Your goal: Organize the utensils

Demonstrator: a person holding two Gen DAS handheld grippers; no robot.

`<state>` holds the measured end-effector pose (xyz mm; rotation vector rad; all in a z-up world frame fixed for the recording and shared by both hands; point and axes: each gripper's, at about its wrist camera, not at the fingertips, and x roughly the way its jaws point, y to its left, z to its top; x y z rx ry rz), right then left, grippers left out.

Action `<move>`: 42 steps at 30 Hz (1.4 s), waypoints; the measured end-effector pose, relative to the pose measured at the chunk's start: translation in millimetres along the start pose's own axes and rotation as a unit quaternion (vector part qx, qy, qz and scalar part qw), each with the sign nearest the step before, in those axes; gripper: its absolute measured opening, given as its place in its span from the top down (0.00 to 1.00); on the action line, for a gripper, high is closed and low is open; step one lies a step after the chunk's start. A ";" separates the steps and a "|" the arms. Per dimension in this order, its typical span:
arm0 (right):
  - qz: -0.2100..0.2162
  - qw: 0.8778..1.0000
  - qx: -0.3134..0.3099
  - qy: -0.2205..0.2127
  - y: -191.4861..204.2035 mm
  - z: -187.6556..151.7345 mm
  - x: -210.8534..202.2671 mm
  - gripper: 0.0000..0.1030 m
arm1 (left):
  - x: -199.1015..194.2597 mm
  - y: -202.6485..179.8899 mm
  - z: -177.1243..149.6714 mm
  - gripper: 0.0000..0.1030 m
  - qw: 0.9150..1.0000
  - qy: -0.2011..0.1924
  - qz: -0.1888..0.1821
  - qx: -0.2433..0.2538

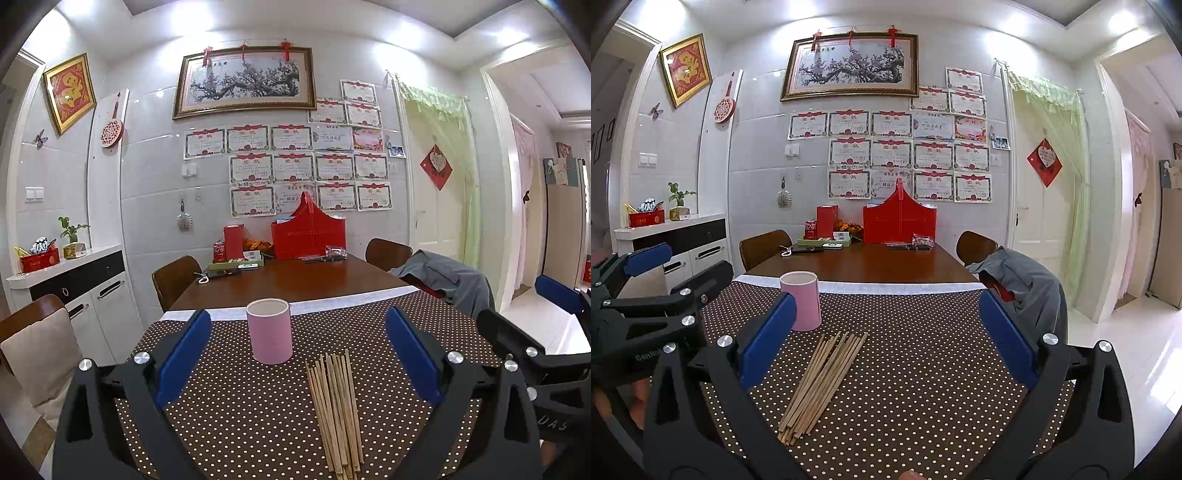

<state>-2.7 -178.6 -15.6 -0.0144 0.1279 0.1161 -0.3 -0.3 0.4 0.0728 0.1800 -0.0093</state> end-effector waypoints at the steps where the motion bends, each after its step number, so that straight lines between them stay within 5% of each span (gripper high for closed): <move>1: 0.000 1.000 0.000 0.000 -0.2 0.7 3.0 0.06 | -0.1 0.0 0.0 0.09 1.000 0.000 0.000 0.001; 42: -0.009 1.000 0.003 0.002 -15.9 -1.5 -1.1 0.06 | -2.5 -4.0 5.4 0.09 1.000 0.000 -0.003 0.002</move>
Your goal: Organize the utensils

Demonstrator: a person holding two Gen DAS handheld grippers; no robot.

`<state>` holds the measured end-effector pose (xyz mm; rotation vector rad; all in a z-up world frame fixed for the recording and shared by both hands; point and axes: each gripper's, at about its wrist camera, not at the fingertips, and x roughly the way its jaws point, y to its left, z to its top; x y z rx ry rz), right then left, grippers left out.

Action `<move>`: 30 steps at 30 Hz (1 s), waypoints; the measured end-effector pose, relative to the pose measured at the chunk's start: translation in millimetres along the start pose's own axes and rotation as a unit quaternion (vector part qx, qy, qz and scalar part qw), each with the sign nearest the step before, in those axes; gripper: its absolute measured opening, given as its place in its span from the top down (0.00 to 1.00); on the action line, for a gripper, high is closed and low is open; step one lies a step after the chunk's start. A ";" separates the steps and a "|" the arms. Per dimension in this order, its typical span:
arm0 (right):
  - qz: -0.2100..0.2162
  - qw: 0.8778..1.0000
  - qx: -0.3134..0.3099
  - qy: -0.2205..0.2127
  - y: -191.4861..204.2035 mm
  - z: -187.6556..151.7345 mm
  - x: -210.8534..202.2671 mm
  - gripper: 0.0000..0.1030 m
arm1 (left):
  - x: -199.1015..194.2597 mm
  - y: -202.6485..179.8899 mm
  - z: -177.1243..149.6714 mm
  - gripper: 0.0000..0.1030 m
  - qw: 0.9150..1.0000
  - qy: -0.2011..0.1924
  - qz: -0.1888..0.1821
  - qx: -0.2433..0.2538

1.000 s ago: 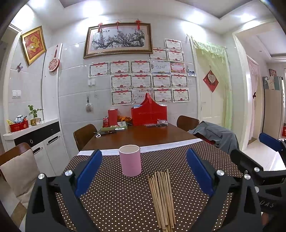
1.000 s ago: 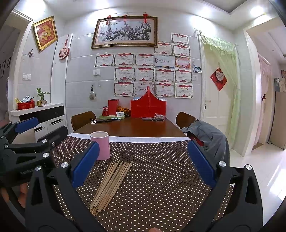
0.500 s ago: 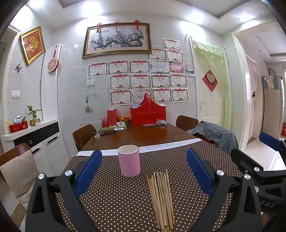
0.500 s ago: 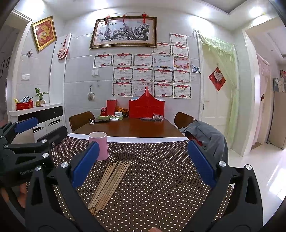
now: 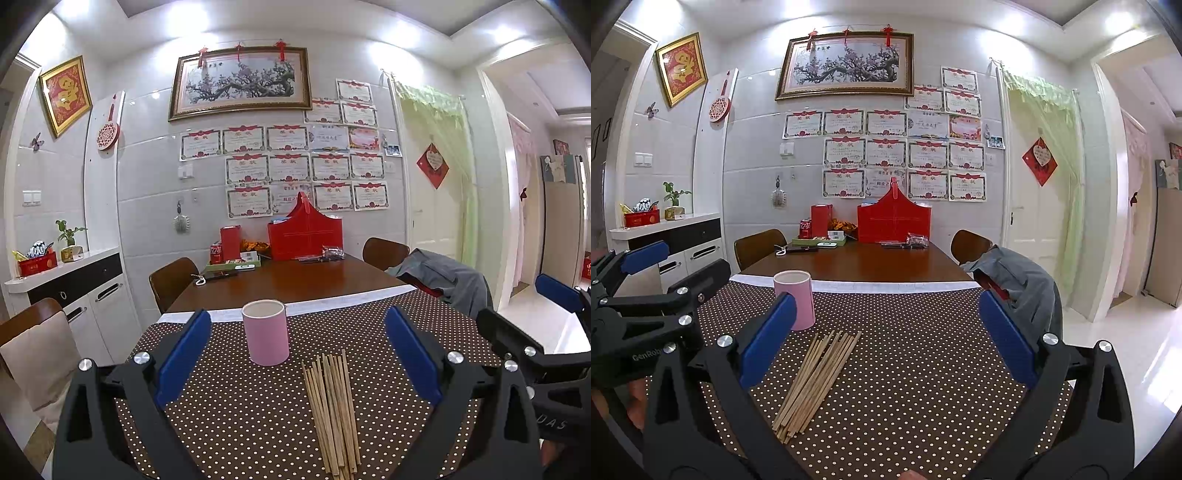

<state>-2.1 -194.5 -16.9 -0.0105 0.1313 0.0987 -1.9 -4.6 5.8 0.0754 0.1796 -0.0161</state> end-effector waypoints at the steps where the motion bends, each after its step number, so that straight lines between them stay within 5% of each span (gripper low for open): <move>1: 0.000 1.000 0.000 0.000 1.6 0.9 -0.4 0.06 | 0.1 -0.9 -0.5 0.09 1.000 0.000 0.000 0.000; 30: 0.001 1.000 0.002 0.002 1.8 1.4 -0.6 0.06 | 1.5 -5.1 -1.0 0.09 1.000 0.001 -0.001 0.001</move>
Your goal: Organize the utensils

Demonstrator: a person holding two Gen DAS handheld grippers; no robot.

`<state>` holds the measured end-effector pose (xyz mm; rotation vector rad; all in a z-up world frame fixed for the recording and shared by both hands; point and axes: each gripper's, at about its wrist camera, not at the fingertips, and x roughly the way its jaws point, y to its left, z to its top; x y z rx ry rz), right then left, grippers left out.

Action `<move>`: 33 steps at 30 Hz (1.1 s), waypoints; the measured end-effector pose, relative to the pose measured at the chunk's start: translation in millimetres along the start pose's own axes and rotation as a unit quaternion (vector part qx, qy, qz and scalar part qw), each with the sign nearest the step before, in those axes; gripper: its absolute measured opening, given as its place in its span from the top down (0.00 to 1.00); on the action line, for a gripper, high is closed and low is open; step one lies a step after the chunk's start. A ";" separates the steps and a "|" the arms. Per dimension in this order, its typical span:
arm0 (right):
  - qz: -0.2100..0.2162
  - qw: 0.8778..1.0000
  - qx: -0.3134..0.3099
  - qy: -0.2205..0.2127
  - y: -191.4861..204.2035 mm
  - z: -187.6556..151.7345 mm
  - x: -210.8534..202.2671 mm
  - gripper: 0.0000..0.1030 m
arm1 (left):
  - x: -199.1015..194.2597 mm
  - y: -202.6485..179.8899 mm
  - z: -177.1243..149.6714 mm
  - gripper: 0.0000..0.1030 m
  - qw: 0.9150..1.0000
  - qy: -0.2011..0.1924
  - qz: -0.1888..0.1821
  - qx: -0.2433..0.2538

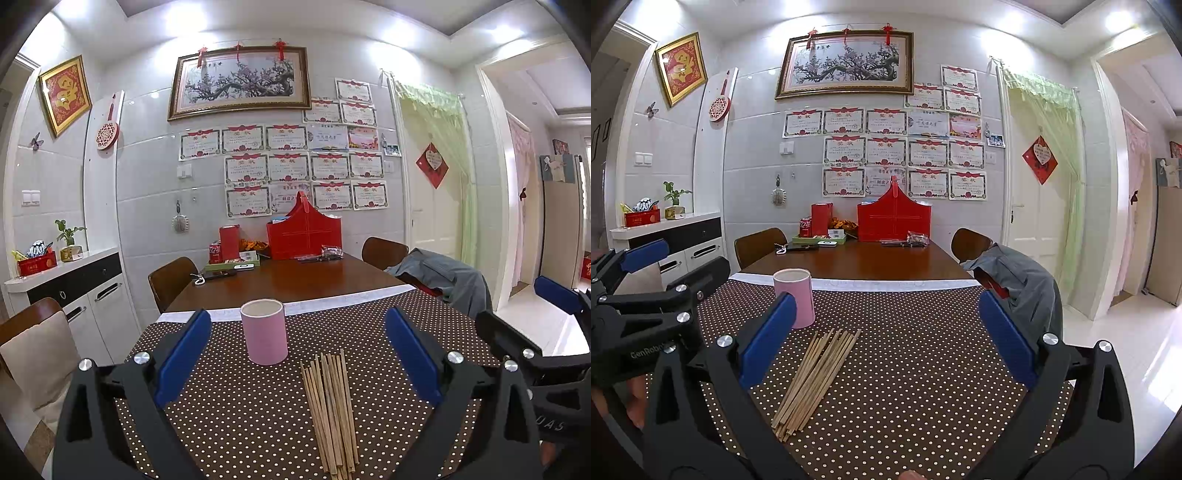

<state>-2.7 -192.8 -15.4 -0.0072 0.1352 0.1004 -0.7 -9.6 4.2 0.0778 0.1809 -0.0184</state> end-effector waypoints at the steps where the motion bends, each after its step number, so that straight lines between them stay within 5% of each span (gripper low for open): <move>1: 0.000 1.000 0.000 0.000 -0.3 -0.2 -0.1 0.06 | -0.3 0.0 0.0 0.09 1.000 0.000 0.000 0.000; 33: 0.000 1.000 -0.001 0.001 0.6 -0.9 0.9 0.06 | 0.1 0.9 -1.8 0.09 1.000 0.003 0.001 -0.003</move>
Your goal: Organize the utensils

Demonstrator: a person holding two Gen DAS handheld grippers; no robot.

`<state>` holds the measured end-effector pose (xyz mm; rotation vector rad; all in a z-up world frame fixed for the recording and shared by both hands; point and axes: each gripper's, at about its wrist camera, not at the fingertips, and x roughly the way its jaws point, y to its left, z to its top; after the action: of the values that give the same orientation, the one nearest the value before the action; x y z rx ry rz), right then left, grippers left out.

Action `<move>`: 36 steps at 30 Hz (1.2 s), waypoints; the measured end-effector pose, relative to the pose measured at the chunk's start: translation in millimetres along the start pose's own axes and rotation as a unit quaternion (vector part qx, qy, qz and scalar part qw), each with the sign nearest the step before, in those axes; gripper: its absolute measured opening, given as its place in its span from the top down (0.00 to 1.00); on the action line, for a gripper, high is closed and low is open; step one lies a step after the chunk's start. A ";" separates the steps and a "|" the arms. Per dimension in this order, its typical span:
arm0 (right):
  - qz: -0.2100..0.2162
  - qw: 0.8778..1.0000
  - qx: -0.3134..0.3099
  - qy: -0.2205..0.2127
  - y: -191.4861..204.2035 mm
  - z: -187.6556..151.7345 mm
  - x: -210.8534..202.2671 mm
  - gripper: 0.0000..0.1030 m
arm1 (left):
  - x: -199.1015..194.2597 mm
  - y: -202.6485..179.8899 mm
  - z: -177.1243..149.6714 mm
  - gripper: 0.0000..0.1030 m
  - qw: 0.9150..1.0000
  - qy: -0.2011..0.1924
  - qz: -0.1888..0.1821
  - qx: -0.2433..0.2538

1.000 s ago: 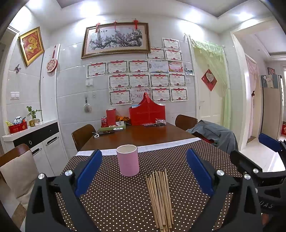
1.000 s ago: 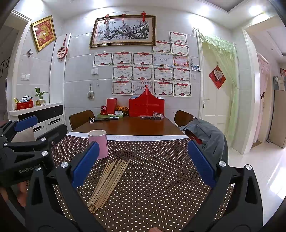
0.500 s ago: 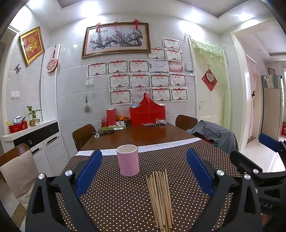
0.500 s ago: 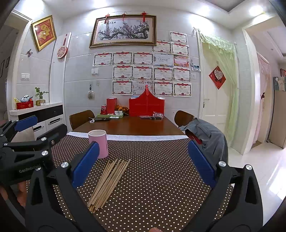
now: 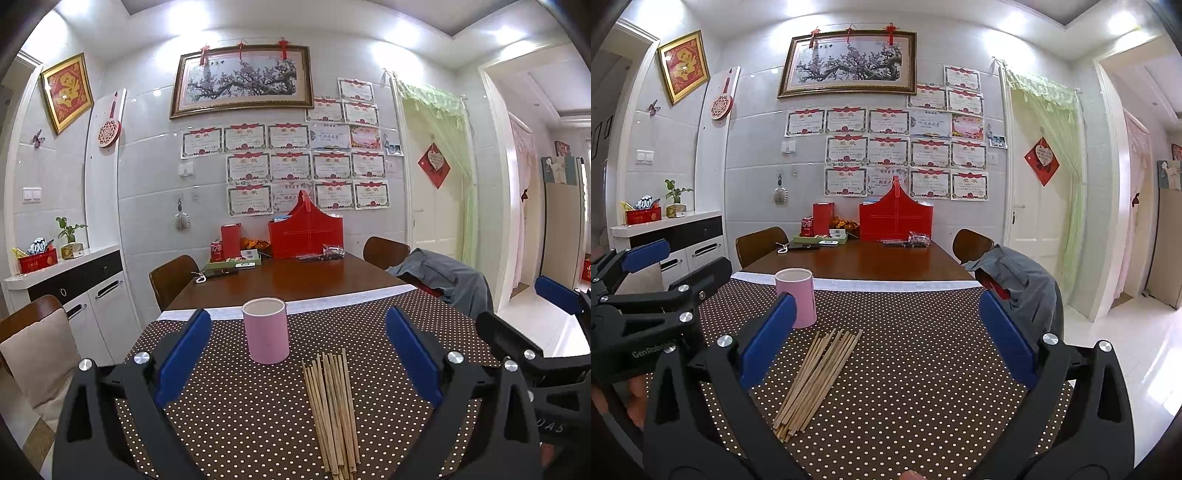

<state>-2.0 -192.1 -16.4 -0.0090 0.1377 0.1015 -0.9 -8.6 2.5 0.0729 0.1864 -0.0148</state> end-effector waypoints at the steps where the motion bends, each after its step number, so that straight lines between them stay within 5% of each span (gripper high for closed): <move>1: 0.000 1.000 0.000 0.001 -0.1 -0.3 0.1 0.06 | 0.6 0.6 0.7 0.09 1.000 0.000 0.000 0.000; 27: 0.005 1.000 -0.007 0.021 15.0 -11.4 15.2 0.06 | 12.9 8.3 -5.5 0.09 1.000 0.017 -0.003 0.001; 31: 0.007 0.999 -0.005 0.053 12.1 -18.0 38.6 0.06 | 52.4 20.4 -15.7 0.09 0.994 0.100 -0.053 -0.011; 36: -0.009 0.994 -0.017 0.105 7.1 -36.6 73.7 0.06 | 106.8 42.9 -37.2 0.09 0.975 0.215 -0.039 -0.032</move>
<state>64.8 -178.3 -62.8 -0.0552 0.3452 0.0840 98.0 36.1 -50.7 0.0024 0.6232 -0.0722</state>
